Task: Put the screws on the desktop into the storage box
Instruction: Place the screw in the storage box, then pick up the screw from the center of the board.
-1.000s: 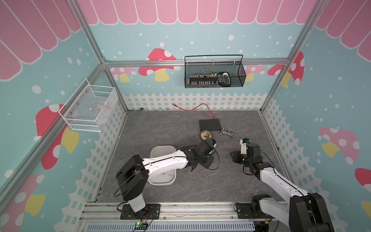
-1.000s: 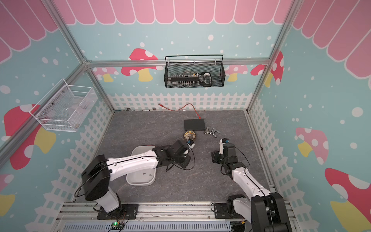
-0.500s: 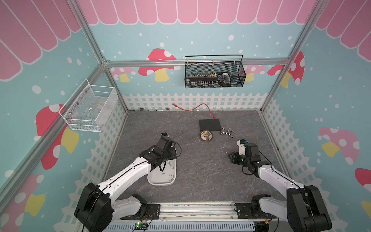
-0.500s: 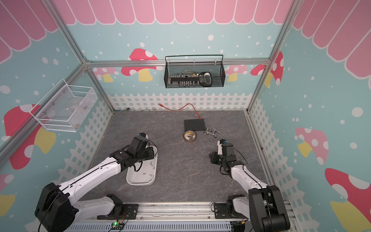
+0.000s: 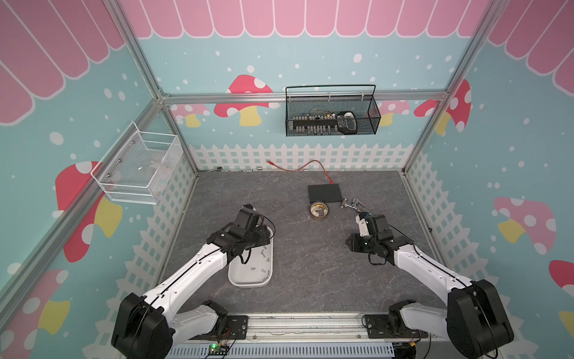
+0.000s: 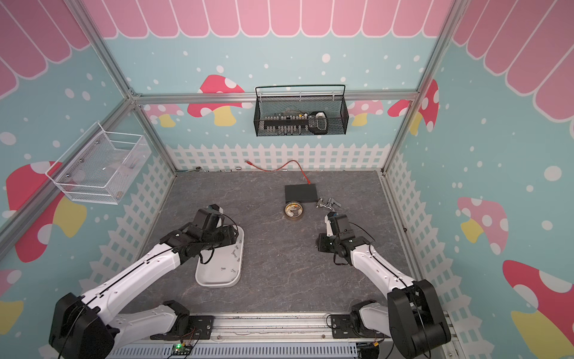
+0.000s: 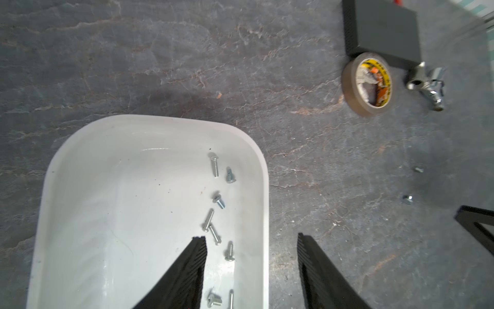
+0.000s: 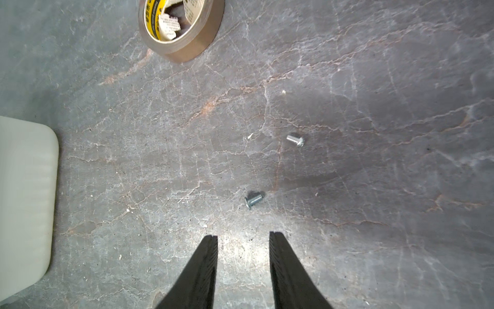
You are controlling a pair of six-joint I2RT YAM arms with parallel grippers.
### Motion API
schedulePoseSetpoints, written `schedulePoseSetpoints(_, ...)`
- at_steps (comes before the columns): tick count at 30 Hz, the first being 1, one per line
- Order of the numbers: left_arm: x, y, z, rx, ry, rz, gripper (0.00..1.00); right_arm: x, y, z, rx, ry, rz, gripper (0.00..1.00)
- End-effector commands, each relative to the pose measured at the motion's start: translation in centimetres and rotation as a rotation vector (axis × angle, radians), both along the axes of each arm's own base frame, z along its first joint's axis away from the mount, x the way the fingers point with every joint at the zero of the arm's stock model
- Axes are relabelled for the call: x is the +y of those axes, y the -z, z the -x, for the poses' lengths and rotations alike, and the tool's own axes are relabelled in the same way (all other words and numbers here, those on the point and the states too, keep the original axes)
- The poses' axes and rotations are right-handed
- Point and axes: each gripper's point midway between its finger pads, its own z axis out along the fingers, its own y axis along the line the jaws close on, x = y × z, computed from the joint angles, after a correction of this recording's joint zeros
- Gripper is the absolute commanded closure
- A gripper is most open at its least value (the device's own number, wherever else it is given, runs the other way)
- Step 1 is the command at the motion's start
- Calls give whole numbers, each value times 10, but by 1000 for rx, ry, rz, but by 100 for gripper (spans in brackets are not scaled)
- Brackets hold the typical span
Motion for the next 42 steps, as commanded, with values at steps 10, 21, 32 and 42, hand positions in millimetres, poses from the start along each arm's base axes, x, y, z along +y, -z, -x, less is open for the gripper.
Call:
schedulePoseSetpoints(10,-22,-11,15,-50,140,71,41,9,30,8,159,1,205,60)
schedulePoseSetpoints(21,-16,-16,15,-74,120,60,40,16,36,-6,202,102,185,53)
schedulePoseSetpoints(32,-15,-13,14,-64,111,49,40,16,38,-13,218,230,157,42)
schedulePoseSetpoints(42,-15,-13,15,-65,111,52,40,15,54,-10,270,298,180,51)
